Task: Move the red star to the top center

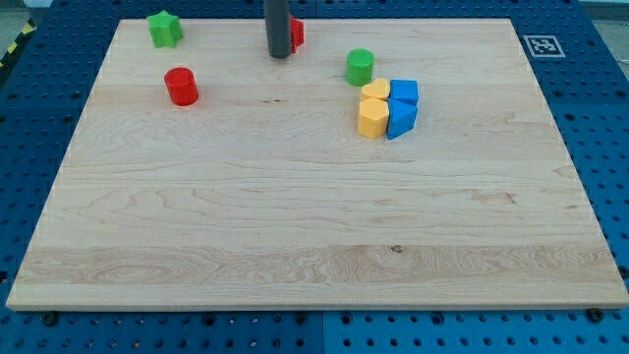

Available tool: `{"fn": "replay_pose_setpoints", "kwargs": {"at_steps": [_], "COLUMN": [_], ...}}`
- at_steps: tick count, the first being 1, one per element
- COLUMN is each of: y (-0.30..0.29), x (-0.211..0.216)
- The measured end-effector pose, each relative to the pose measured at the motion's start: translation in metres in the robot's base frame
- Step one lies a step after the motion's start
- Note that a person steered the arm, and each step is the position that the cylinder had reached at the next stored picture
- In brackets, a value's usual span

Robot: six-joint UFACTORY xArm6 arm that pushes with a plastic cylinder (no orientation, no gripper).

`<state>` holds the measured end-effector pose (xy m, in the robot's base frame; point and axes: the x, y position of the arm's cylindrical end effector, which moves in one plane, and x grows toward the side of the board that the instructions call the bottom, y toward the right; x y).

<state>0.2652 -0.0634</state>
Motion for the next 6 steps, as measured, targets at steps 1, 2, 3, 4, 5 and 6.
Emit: {"fn": "replay_pose_setpoints", "kwargs": {"at_steps": [1, 2, 3, 4, 5, 6], "y": [-0.029, -0.031, -0.024, 0.001, 0.023, 0.015], "x": [-0.001, -0.024, -0.03, -0.028, -0.028, -0.024]}}
